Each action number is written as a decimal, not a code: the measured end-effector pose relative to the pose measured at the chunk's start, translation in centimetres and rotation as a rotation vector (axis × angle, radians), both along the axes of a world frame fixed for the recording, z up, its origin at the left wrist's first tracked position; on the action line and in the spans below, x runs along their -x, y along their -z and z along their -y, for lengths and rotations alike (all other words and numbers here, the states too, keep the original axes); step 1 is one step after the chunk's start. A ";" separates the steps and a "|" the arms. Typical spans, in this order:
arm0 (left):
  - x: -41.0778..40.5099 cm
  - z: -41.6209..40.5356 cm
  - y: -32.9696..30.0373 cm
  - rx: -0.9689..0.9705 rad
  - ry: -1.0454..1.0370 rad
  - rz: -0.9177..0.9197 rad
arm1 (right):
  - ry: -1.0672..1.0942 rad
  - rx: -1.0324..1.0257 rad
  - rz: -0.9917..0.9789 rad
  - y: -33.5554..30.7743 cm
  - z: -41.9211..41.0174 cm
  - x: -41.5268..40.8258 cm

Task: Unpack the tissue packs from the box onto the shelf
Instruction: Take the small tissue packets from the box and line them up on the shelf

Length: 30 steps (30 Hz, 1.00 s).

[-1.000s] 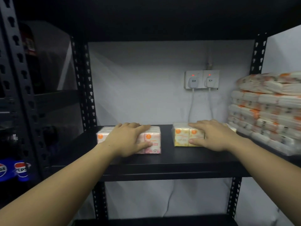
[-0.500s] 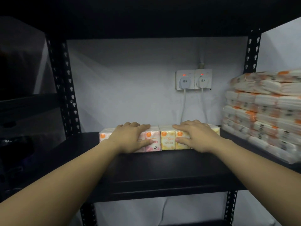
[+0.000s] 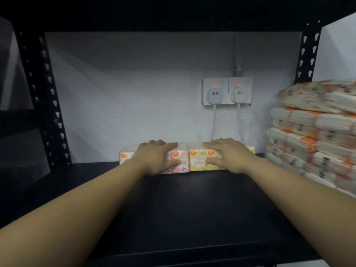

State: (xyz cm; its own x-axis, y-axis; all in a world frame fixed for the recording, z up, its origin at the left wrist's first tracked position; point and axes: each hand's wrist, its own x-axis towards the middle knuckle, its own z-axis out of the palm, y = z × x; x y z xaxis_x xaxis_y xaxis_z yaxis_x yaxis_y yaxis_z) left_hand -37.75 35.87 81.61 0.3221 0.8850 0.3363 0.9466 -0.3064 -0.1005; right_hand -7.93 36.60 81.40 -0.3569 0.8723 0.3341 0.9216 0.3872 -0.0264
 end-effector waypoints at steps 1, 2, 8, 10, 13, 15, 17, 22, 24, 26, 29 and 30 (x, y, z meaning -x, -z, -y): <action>-0.4 -0.5 0.0 0.000 -0.002 -0.002 | 0.002 -0.006 -0.001 0.0 -0.4 -0.3; -0.8 -0.9 0.0 -0.001 -0.006 -0.004 | 0.005 -0.011 -0.001 0.0 -0.8 -0.6; -2.1 -3.3 -0.1 -0.004 -0.022 -0.021 | 0.015 -0.003 0.007 -0.2 -3.1 -1.7; -2.2 -3.6 -0.1 -0.010 -0.025 -0.029 | 0.014 -0.012 0.010 0.0 -3.5 -1.9; -2.2 -3.8 0.0 -0.010 -0.032 -0.034 | 0.034 -0.014 0.008 0.2 -3.6 -1.8; -2.3 -3.6 -0.2 0.001 -0.041 -0.032 | 0.059 0.006 0.002 0.2 -3.4 -1.7; -2.3 -3.2 -0.3 -0.003 -0.057 -0.047 | 0.070 0.027 -0.002 0.0 -3.1 -1.5; -2.3 -1.3 -0.3 0.009 -0.083 -0.042 | 0.079 0.029 0.037 0.2 -1.4 -1.3; -2.1 -0.2 -0.3 0.021 -0.085 -0.009 | 0.087 0.030 0.017 0.1 -0.4 -1.0; -1.9 1.3 -0.3 0.013 -0.082 0.013 | 0.085 0.014 -0.014 -0.1 0.7 -0.5; -1.3 4.2 -0.3 -0.008 -0.066 0.048 | 0.056 -0.011 -0.052 -0.3 3.1 0.7; -1.1 5.4 -0.3 -0.005 -0.061 0.066 | 0.046 -0.004 -0.067 -0.3 4.1 1.1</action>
State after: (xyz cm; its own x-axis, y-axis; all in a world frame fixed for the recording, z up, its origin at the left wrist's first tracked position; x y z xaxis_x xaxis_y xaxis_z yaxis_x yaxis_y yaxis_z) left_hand -36.63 30.49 81.92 0.2447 0.9004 0.3596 0.9681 -0.2475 -0.0390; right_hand -9.03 32.47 81.75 -0.2935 0.8860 0.3591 0.9346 0.3449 -0.0870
